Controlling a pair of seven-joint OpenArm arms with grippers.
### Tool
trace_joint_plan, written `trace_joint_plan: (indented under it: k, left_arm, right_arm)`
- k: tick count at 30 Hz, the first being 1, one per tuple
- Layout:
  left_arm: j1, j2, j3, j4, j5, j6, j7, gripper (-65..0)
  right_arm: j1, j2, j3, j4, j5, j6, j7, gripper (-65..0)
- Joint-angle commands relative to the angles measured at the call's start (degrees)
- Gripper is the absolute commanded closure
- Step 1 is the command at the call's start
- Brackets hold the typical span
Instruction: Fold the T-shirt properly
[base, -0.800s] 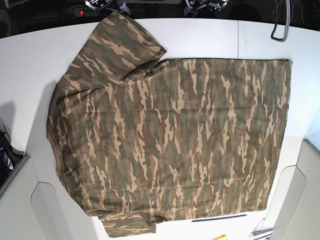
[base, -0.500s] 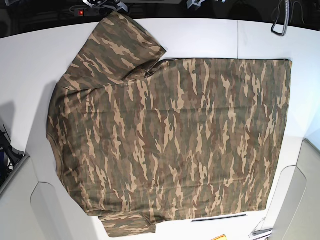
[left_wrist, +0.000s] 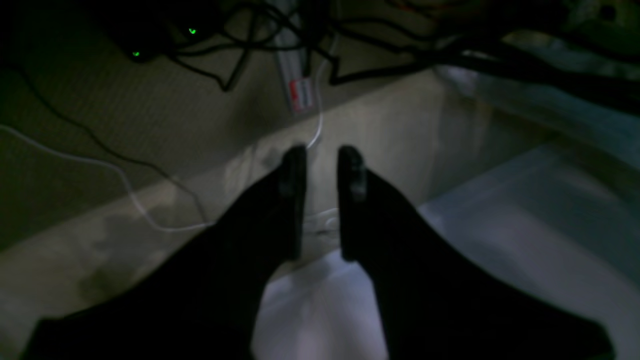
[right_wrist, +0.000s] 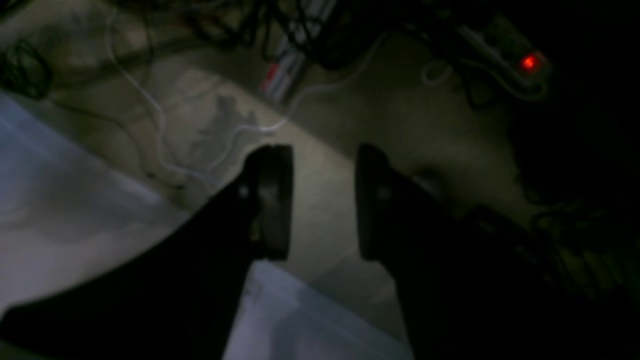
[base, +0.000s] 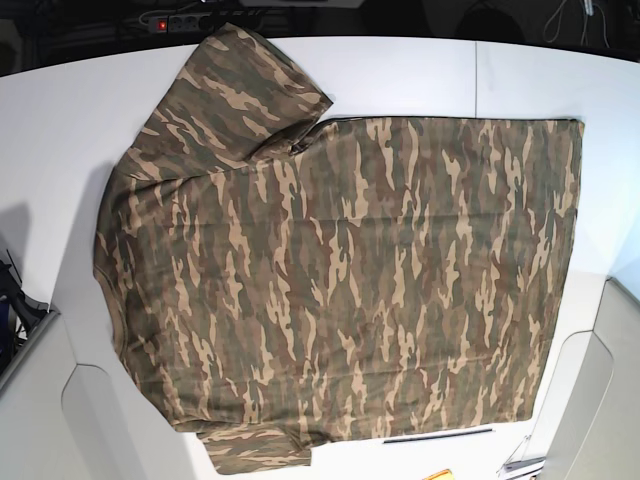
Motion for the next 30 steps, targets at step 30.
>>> trace_joint_plan:
  k: [30]
  left_arm:
    - [22.93, -0.22, -45.38, 51.17, -34.84, -6.68, 16.13, -18.6]
  right_arm:
    - [-14.93, 9.18, 27.54, 60.17, 24.81, 0.0, -11.93, -31.3]
